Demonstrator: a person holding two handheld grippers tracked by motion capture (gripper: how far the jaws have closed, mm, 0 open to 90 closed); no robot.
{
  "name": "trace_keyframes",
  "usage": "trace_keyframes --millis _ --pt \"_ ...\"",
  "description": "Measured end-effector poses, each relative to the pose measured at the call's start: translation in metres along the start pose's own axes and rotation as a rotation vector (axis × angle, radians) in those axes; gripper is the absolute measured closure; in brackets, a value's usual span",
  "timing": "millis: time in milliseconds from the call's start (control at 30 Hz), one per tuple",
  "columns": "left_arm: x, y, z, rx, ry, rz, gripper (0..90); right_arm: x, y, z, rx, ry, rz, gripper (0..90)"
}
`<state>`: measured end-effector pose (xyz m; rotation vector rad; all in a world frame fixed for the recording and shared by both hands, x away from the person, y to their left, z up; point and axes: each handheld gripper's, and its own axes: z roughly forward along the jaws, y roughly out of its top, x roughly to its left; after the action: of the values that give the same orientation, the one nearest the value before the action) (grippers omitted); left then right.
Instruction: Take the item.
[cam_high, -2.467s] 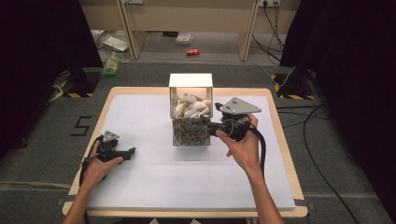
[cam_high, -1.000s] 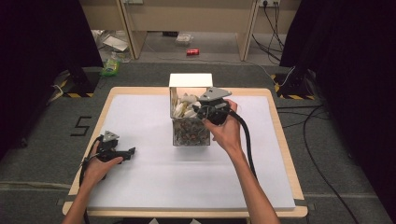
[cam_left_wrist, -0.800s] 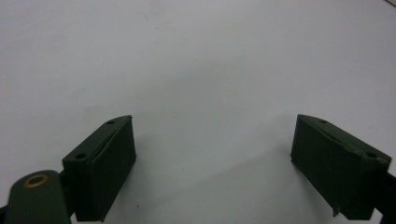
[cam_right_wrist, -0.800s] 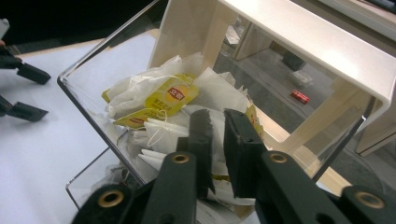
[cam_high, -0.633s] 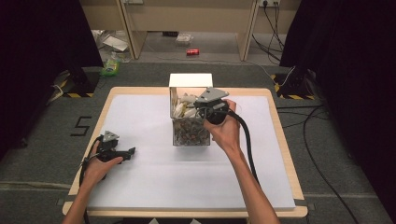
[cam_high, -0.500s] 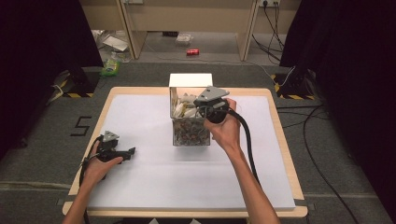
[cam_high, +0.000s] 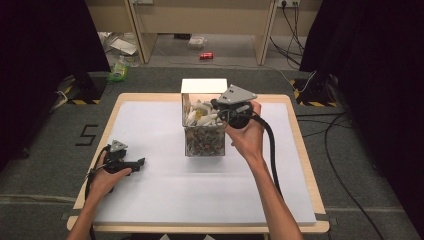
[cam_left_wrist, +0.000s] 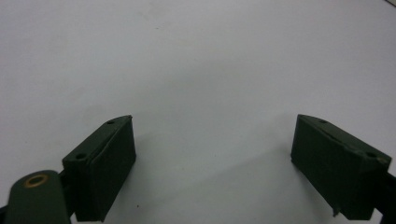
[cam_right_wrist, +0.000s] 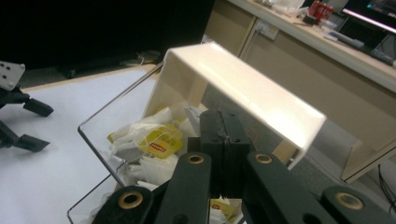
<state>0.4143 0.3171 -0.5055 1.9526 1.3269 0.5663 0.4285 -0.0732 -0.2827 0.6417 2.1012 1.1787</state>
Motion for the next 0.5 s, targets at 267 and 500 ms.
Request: trace_keyframes --millis 267,500 --pt "0.000 0.000 0.000 0.000 0.000 -0.001 12.9 -0.008 0.006 -0.016 -0.040 -0.027 0.008 90.0" --pt "0.000 0.000 0.000 -0.001 0.000 0.000 12.9 -0.015 0.008 -0.029 -0.070 -0.049 0.020 90.0"
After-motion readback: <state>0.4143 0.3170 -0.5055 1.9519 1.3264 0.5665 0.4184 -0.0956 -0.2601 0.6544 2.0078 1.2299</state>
